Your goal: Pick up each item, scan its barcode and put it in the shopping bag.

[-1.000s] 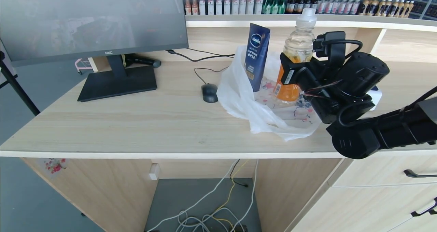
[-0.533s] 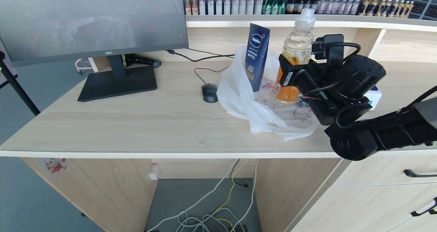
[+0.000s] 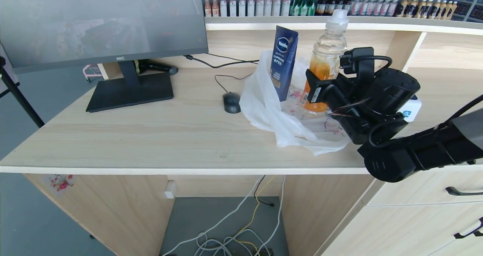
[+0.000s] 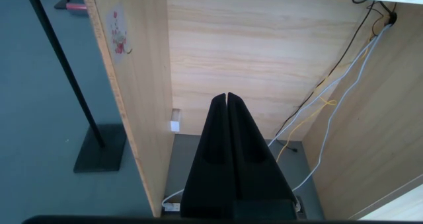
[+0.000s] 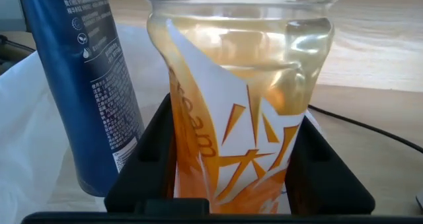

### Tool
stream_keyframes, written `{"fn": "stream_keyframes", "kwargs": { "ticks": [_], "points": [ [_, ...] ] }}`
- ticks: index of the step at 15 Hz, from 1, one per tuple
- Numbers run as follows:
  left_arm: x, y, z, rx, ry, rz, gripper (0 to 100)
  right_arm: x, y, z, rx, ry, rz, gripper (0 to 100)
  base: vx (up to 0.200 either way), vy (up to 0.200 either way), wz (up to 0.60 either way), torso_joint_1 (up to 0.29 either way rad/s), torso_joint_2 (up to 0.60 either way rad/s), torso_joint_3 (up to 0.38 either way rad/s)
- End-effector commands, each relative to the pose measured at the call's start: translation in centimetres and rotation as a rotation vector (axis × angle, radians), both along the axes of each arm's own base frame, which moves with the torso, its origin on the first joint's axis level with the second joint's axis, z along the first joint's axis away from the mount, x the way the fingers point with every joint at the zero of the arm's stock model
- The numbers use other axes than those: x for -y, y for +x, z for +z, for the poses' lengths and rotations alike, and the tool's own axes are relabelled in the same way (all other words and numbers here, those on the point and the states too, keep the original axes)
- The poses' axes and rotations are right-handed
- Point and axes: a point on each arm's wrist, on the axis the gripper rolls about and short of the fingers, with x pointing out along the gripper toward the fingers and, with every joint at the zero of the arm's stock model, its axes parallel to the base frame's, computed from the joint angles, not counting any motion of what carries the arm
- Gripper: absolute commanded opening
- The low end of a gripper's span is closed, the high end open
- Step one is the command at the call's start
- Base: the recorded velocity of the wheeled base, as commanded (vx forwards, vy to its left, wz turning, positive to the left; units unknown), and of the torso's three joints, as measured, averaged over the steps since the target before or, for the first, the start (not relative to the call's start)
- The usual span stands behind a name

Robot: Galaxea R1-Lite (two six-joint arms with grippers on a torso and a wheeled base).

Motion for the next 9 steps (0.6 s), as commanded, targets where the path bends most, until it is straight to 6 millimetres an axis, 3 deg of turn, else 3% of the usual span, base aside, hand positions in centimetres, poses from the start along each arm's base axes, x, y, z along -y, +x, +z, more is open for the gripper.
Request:
{"fn": "stream_keyframes", "kwargs": {
  "ticks": [1,5,6,9],
  "points": [
    [0.00,0.00,0.00,0.000,0.000,0.000,0,-0.05,0.13,-0.23,-0.006,-0.004,-0.001,0,0.000,0.000,0.00,0.000,0.00,0.000],
    [0.00,0.00,0.00,0.000,0.000,0.000,0,-0.01,0.18,-0.30,-0.009,-0.003,-0.002,0,0.000,0.000,0.00,0.000,0.00,0.000],
    [0.00,0.00,0.00,0.000,0.000,0.000,0,0.02,0.10,-0.30,-0.010,-0.004,-0.002,100,0.000,0.000,0.00,0.000,0.00,0.000],
    [0.00,0.00,0.00,0.000,0.000,0.000,0,0.05,0.03,-0.15,-0.005,0.000,-0.001,100,0.000,0.000,0.00,0.000,0.00,0.000]
  ]
}}
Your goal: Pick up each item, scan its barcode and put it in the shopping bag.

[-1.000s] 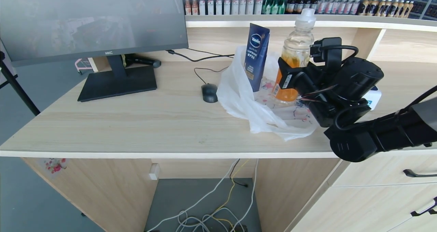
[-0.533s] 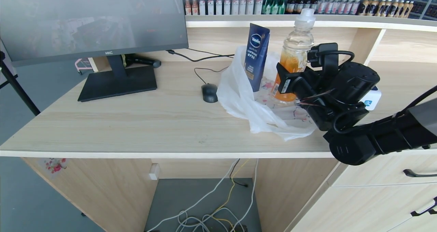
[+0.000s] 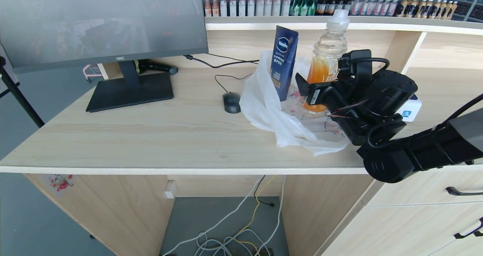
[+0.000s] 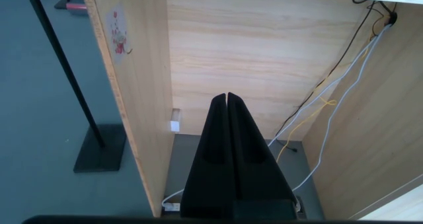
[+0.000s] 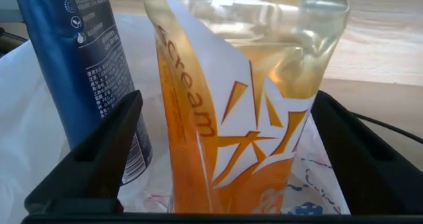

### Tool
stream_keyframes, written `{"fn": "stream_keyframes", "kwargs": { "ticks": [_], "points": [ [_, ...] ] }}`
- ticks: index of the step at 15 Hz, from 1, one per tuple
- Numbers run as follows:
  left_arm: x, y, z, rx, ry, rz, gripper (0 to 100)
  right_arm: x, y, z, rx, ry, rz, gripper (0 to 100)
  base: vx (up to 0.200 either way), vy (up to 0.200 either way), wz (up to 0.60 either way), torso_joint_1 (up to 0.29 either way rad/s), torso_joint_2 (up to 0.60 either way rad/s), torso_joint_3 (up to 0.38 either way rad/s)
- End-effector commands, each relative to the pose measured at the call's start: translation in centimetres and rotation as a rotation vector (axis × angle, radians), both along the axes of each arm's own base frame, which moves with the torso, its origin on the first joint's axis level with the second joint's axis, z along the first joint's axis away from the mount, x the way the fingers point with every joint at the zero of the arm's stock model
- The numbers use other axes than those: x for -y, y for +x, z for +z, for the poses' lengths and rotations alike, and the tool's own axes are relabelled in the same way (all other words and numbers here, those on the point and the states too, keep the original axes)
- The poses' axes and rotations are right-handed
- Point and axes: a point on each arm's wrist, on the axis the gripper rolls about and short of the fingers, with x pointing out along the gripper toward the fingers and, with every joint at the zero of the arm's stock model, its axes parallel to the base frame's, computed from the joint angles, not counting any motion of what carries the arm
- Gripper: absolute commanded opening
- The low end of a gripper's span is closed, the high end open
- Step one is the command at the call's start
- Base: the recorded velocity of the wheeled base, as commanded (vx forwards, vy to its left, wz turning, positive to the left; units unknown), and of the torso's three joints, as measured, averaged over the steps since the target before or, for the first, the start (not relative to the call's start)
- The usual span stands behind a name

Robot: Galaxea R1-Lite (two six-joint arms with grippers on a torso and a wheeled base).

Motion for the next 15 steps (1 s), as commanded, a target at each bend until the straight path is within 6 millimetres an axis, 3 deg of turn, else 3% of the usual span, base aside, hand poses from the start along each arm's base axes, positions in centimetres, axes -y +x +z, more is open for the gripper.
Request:
{"fn": "stream_keyframes", "kwargs": {
  "ticks": [1,9,11,15],
  "points": [
    [0.0,0.0,0.0,0.000,0.000,0.000,0,0.0,-0.1,0.1,0.005,0.002,0.000,100,0.000,0.000,0.00,0.000,0.00,0.000],
    [0.0,0.0,0.0,0.000,0.000,0.000,0,0.6,-1.0,1.4,0.029,0.011,-0.010,100,0.000,0.000,0.00,0.000,0.00,0.000],
    [0.0,0.0,0.0,0.000,0.000,0.000,0,1.1,-3.0,2.1,0.028,0.012,-0.008,100,0.000,0.000,0.00,0.000,0.00,0.000],
    [0.0,0.0,0.0,0.000,0.000,0.000,0,3.9,-9.8,3.4,0.047,0.024,-0.003,100,0.000,0.000,0.00,0.000,0.00,0.000]
  ]
}}
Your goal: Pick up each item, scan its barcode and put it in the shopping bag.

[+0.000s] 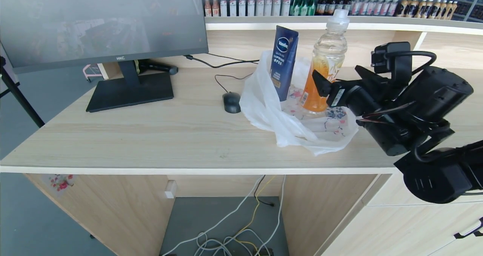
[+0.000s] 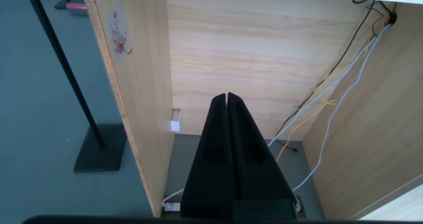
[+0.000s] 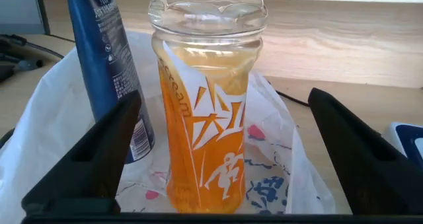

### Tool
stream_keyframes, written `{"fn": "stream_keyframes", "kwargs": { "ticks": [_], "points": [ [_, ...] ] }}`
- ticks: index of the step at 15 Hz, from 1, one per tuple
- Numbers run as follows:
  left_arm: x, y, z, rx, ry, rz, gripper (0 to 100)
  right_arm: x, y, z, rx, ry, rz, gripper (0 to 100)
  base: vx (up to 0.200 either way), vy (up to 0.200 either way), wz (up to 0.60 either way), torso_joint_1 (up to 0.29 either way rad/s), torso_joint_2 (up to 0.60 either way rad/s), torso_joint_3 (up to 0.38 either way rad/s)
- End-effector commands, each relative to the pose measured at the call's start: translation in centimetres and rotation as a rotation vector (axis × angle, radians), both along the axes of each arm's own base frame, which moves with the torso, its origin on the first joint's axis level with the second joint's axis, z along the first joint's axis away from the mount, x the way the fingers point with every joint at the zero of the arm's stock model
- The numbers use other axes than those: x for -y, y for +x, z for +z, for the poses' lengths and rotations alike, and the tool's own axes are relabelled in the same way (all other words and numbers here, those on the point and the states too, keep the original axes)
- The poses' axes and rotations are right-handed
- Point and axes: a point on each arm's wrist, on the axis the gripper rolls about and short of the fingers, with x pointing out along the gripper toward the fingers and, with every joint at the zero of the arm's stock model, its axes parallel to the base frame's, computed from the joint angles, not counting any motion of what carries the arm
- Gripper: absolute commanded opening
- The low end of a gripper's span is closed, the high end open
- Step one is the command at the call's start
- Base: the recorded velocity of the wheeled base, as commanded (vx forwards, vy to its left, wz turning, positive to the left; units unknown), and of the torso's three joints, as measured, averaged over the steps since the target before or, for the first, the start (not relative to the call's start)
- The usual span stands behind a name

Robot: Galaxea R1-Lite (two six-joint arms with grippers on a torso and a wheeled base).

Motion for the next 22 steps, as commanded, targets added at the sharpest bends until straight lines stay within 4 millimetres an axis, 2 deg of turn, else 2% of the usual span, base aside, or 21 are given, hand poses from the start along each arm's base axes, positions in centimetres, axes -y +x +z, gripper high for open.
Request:
{"fn": "stream_keyframes", "kwargs": {
  "ticks": [1,2,3,4,5,8,14,18,22],
  "points": [
    [0.0,0.0,0.0,0.000,0.000,0.000,0,2.2,-5.1,1.7,0.048,0.024,0.003,100,0.000,0.000,0.00,0.000,0.00,0.000],
    [0.0,0.0,0.0,0.000,0.000,0.000,0,3.4,-8.3,1.2,0.058,0.027,0.009,100,0.000,0.000,0.00,0.000,0.00,0.000],
    [0.0,0.0,0.0,0.000,0.000,0.000,0,3.8,-9.5,0.6,0.053,0.027,0.014,100,0.000,0.000,0.00,0.000,0.00,0.000],
    [0.0,0.0,0.0,0.000,0.000,0.000,0,4.5,-11.7,-0.7,0.064,0.048,0.030,100,0.000,0.000,0.00,0.000,0.00,0.000],
    [0.0,0.0,0.0,0.000,0.000,0.000,0,4.7,-12.2,-0.8,0.096,0.065,0.035,100,0.000,0.000,0.00,0.000,0.00,0.000],
    [0.0,0.0,0.0,0.000,0.005,0.000,0,4.5,-12.3,-0.2,0.125,0.079,0.046,100,0.000,0.000,0.00,0.000,0.00,0.000],
    [0.0,0.0,0.0,0.000,0.000,0.000,0,5.2,-14.0,-1.0,0.103,0.072,0.051,100,0.000,0.000,0.00,0.000,0.00,0.000],
    [0.0,0.0,0.0,0.000,0.000,0.000,0,5.2,-13.9,-1.2,0.096,0.072,0.054,100,-0.150,0.000,0.00,0.002,0.00,0.004],
    [0.0,0.0,0.0,0.000,0.003,0.000,0,5.2,-14.1,-1.5,0.085,0.066,0.055,100,0.000,0.000,0.00,0.000,0.00,0.000]
  ]
}}
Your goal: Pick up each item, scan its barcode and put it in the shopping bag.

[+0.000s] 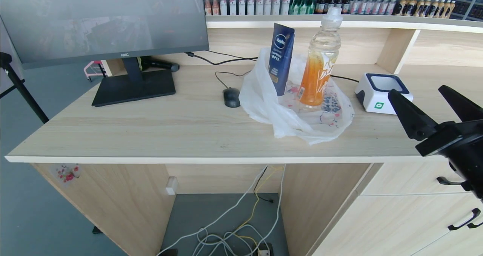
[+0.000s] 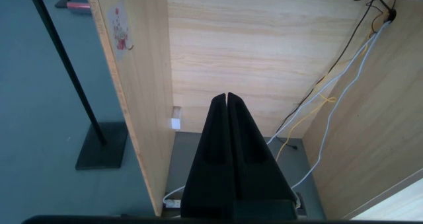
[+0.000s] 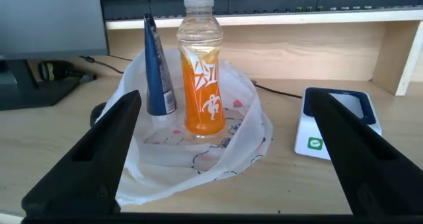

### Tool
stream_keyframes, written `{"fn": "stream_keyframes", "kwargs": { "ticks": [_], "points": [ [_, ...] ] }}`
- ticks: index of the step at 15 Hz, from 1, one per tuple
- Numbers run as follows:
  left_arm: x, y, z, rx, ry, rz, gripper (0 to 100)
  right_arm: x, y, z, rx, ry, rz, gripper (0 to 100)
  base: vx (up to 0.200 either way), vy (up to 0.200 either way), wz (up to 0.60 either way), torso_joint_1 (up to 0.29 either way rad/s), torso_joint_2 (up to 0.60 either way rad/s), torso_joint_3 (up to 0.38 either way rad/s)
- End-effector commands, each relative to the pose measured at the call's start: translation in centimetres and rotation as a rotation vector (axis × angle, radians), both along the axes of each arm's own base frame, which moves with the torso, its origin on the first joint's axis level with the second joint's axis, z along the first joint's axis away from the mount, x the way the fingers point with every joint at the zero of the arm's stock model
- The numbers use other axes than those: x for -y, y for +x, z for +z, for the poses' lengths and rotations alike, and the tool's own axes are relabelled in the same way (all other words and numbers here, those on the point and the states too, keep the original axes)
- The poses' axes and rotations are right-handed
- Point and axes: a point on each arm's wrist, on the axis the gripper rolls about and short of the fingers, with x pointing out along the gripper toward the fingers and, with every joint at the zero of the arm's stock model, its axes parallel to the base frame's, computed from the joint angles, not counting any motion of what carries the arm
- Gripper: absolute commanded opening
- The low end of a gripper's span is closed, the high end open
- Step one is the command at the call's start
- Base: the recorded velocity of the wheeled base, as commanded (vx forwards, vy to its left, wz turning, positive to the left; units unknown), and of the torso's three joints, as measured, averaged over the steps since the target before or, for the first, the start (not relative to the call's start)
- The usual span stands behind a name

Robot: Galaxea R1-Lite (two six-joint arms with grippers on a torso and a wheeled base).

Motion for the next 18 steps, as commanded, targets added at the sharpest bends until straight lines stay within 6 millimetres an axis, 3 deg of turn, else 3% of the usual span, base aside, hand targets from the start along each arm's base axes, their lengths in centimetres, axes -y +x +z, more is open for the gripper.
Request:
{"fn": "stream_keyframes", "kwargs": {
  "ticks": [1,5,9,11,15,16,18],
  "points": [
    [0.0,0.0,0.0,0.000,0.000,0.000,0,0.0,-0.1,-0.3,-0.008,-0.005,0.000,100,0.000,0.000,0.00,0.000,0.00,0.000],
    [0.0,0.0,0.0,0.000,-0.003,0.000,0,0.5,-1.1,-0.9,-0.026,-0.017,-0.003,100,0.000,-0.150,0.00,0.008,0.00,0.001],
    [0.0,0.0,0.0,0.000,-0.011,0.000,0,2.3,-4.7,-3.2,-0.079,-0.035,-0.020,100,0.000,-0.200,0.00,0.000,0.00,0.006],
    [0.0,0.0,0.0,0.000,-0.012,0.000,0,2.9,-5.9,-3.4,-0.089,-0.036,-0.018,100,0.000,-0.200,0.00,0.012,0.00,0.005],
    [0.0,0.0,0.0,0.000,-0.011,0.000,0,3.8,-7.9,-5.8,-0.313,-0.094,0.018,100,0.000,-0.200,0.00,0.002,0.00,0.004],
    [0.0,0.0,0.0,0.000,-0.011,0.000,0,4.5,-9.8,-7.6,-0.454,-0.128,0.059,100,0.000,-0.200,0.00,-0.012,0.00,0.007],
    [0.0,0.0,0.0,0.000,-0.011,0.000,0,5.6,-12.2,-9.5,-0.552,-0.206,0.132,100,0.000,-0.200,0.00,0.002,0.01,0.002]
  ]
}}
